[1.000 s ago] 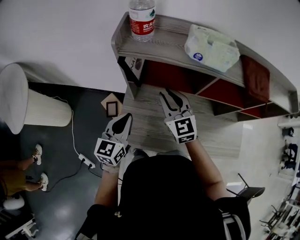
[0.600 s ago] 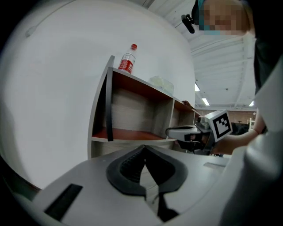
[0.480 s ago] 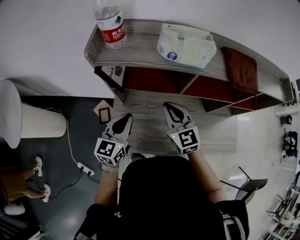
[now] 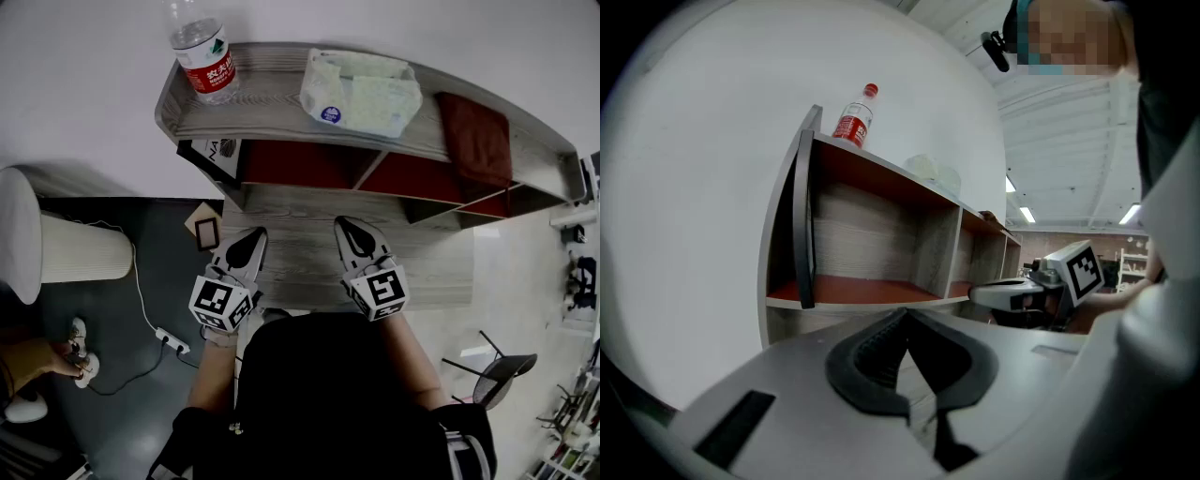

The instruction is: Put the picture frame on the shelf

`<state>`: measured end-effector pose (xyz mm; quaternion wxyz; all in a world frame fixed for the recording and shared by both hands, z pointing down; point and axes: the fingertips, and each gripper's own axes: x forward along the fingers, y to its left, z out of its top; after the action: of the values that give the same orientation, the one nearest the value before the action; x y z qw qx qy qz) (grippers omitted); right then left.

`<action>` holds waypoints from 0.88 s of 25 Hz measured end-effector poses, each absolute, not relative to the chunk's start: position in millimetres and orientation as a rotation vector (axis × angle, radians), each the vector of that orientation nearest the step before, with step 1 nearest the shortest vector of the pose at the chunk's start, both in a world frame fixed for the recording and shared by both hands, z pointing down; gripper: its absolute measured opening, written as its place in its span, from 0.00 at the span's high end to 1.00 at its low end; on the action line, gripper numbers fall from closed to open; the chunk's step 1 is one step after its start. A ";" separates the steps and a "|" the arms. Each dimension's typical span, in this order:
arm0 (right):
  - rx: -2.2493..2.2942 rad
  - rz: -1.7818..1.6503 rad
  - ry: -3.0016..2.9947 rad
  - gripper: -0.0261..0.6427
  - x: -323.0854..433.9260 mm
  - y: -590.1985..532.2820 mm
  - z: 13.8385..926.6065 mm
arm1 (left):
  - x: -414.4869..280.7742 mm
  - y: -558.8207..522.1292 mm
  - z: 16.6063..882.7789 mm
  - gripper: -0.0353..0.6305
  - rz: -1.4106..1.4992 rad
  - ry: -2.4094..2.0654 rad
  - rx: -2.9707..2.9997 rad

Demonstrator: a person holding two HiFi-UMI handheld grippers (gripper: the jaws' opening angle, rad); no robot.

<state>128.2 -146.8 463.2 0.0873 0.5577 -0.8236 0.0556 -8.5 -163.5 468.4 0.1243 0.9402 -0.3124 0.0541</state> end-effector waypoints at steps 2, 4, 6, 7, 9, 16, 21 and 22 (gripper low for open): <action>1.668 0.171 -2.461 0.97 127.5 -146.8 461.7 | -7.3 -163.4 468.0 0.93 0.159 -0.904 2.744; 1.668 0.172 -2.474 0.97 125.4 -147.6 460.1 | -6.7 -163.3 466.8 0.93 0.157 -0.901 2.747; 1.662 0.171 -2.476 0.97 123.4 -148.1 459.1 | -6.8 -163.4 465.3 0.93 0.155 -0.900 2.750; 1.660 0.170 -2.475 0.97 122.4 -148.3 458.8 | -7.2 -163.7 464.5 0.93 0.153 -0.899 2.752; 1.655 0.170 -2.477 0.97 120.9 -148.6 459.2 | -8.4 -164.5 463.1 0.93 0.150 -0.900 2.754; 1.647 0.138 -2.471 0.97 115.8 -149.9 457.9 | -11.7 -165.1 463.4 0.93 0.148 -0.900 2.753; 1.632 0.146 -2.475 0.97 112.0 -149.4 459.9 | -14.1 -165.4 464.0 0.93 0.149 -0.902 2.751; 1.628 0.143 -2.475 0.97 111.0 -149.7 459.4 | -14.5 -165.4 463.9 0.93 0.150 -0.903 2.751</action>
<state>111.0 -149.7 459.4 0.0876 0.5468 -0.8313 0.0481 -14.5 -165.4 463.9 0.1207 0.9420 -0.3090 0.0513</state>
